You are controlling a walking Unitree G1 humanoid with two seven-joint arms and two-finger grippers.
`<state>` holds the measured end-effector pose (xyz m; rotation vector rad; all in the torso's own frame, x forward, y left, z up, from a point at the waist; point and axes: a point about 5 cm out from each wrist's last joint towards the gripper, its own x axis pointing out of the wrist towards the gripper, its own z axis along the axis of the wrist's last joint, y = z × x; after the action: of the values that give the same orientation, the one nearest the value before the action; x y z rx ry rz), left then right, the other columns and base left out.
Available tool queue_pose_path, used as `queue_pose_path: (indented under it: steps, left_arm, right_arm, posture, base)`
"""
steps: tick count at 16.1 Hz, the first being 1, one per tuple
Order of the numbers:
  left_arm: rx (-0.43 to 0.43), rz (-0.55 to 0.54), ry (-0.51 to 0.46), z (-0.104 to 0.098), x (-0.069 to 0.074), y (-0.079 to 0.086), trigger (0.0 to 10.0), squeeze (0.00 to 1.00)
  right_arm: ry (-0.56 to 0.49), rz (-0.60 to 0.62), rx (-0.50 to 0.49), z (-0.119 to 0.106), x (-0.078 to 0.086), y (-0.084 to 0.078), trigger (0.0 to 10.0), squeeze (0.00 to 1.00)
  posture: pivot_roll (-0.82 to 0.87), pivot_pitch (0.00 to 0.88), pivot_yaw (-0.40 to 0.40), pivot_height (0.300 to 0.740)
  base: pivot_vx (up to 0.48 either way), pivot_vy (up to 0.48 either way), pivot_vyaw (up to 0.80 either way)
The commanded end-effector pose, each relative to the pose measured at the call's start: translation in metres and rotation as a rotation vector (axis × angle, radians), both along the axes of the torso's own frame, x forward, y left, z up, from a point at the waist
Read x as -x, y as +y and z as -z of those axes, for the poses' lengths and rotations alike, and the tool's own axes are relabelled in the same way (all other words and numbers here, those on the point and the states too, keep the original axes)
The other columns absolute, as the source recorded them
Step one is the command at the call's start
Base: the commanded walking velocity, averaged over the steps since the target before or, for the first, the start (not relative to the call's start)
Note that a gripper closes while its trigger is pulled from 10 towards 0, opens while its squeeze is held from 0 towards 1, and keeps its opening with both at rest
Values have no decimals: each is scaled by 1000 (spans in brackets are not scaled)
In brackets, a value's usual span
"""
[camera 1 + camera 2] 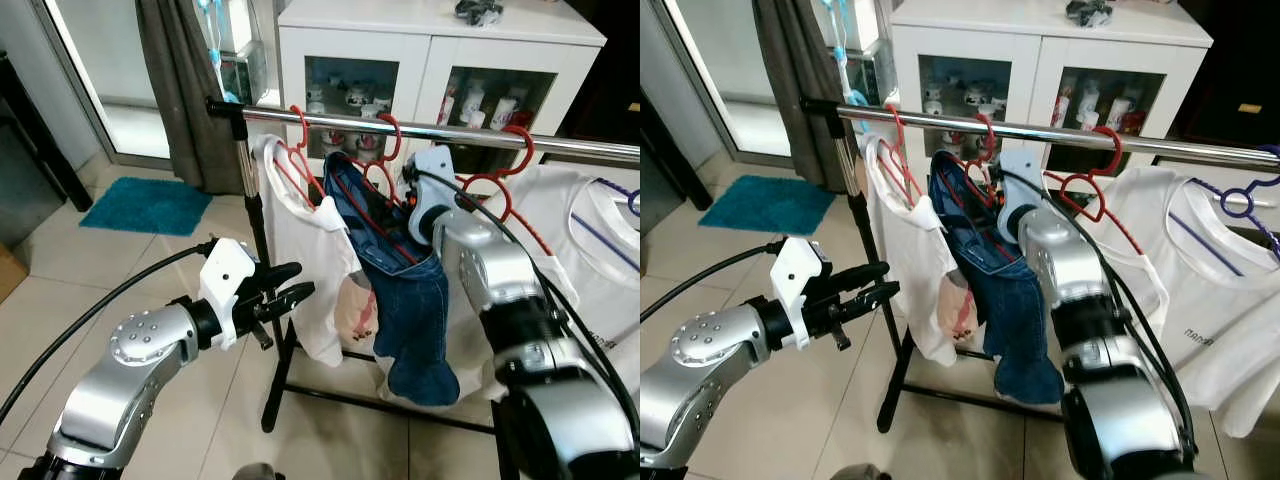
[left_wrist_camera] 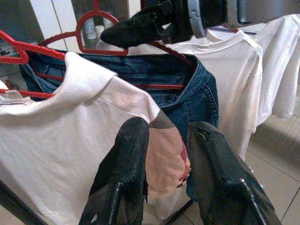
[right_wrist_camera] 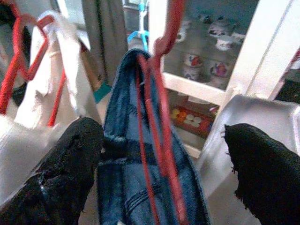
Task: Hang hanger
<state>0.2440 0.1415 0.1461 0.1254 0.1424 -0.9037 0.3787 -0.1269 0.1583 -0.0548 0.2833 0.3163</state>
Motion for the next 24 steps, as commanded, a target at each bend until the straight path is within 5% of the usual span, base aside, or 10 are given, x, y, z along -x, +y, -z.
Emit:
queue_pose_path:
  steps: [1,2,3,4,13,24]
  left_arm:
    - [-2,12,-13,-4,-1,-1,10000,0]
    - [-3,12,-13,-4,-1,0,10000,0]
    - [-4,12,-13,-4,-1,0,10000,0]
    - [-4,12,-13,-5,-2,0,10000,0]
    - [0,21,-12,-5,-1,-2,10000,0]
    - [-4,17,-16,-4,-3,-2,10000,0]
  right_arm:
    - [-18,9,-3,-5,-3,-1,10000,0]
    - [-6,-1,-27,-5,-6,0,8941,0]
    - [9,-13,-48,-5,-9,1,2314,0]
    - [23,-24,-50,-5,-11,1,0,0]
    - [116,-88,-45,6,-14,8,0,0]
    - [103,-99,-53,8,-16,10,0,0]
  posture:
    - [145,0,50,740]
    - [148,0,49,740]
    - [149,0,47,740]
    - [150,0,47,740]
    - [148,0,45,740]
    - [150,0,44,740]
  base:
    - [0,0,0]
    - [0,0,0]
    - [0,0,0]
    - [0,0,0]
    - [0,0,0]
    - [0,0,0]
